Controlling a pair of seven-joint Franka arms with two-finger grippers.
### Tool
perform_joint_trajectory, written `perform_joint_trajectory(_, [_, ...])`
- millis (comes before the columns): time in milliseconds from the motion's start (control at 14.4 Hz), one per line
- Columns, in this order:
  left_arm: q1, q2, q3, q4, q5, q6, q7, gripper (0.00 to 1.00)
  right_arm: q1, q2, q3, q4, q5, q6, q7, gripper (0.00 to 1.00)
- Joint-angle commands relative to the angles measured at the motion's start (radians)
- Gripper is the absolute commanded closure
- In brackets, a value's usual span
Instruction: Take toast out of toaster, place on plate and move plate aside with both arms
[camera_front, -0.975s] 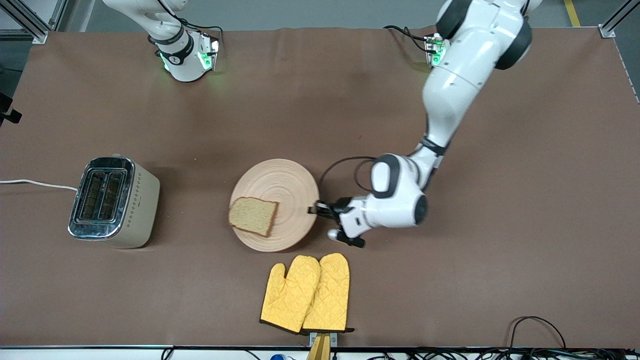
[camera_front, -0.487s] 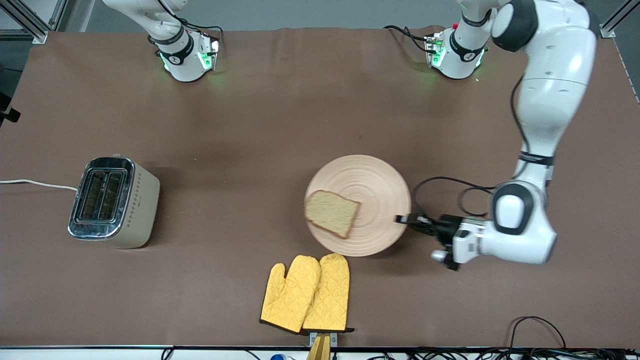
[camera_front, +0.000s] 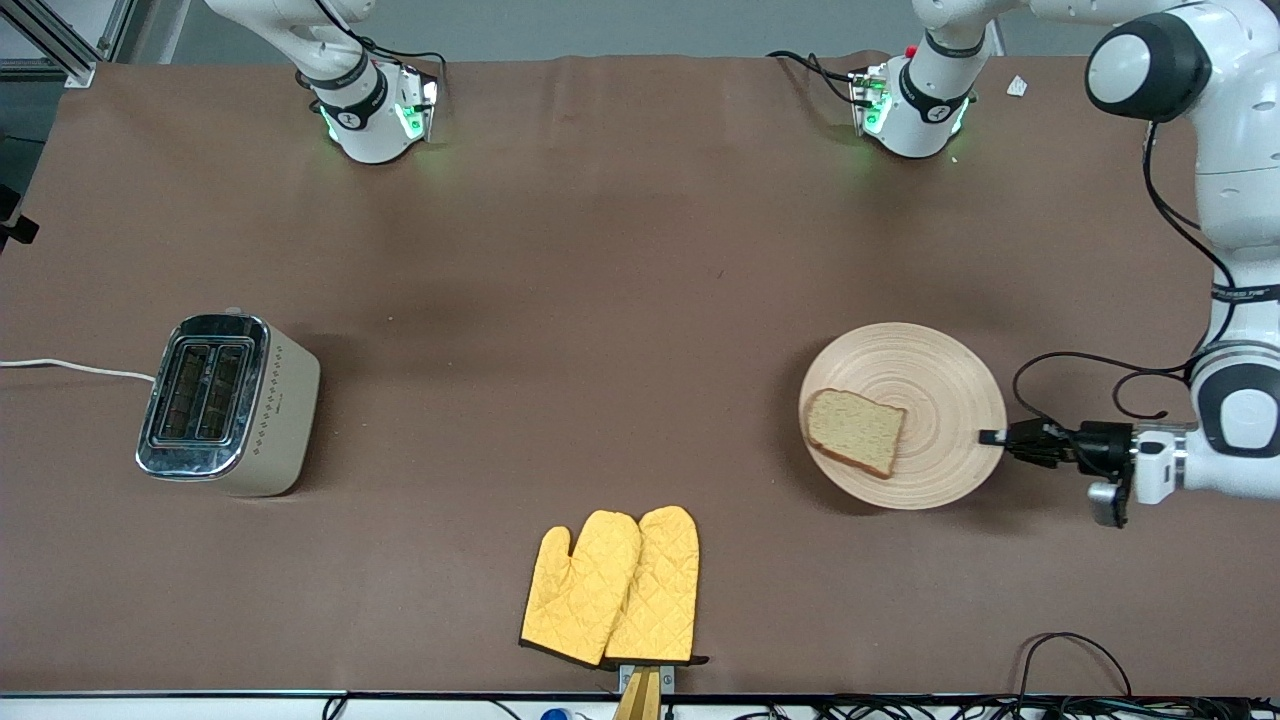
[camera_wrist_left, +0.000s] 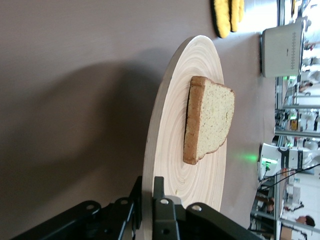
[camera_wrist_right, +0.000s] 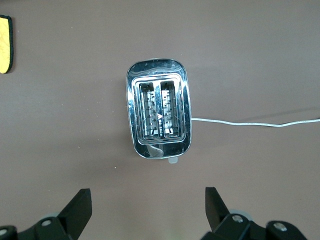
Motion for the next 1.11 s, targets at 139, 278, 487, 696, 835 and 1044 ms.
perform_joint_trajectory(139, [0.063, 0.071, -0.015, 0.004, -0.014, -0.027, 0.026, 1.0, 0.0, -0.015, 0.014, 0.005, 0.001, -0.013, -0.001, 0.0])
perform_joint_trajectory(278, [0.08, 0.093, -0.021, 0.002, -0.031, -0.029, 0.017, 0.99, 0.004, -0.015, 0.015, 0.006, 0.001, -0.015, 0.001, 0.0])
perform_joint_trajectory(487, [0.083, 0.084, -0.015, 0.004, -0.061, -0.029, 0.005, 0.01, 0.001, -0.015, 0.014, 0.006, 0.001, -0.01, 0.001, 0.0])
perform_joint_trajectory(696, [0.045, 0.053, -0.011, 0.063, 0.001, -0.029, -0.02, 0.0, 0.006, -0.013, 0.015, 0.005, 0.0, -0.01, 0.003, 0.0])
perform_joint_trajectory(835, [-0.033, 0.001, -0.011, 0.137, 0.146, -0.015, -0.023, 0.0, 0.004, -0.015, 0.017, 0.003, 0.0, -0.024, -0.004, 0.0])
perform_joint_trajectory(1044, [-0.139, -0.081, -0.011, 0.209, 0.279, 0.041, -0.047, 0.0, 0.01, -0.013, 0.029, 0.003, 0.0, -0.071, -0.002, 0.0])
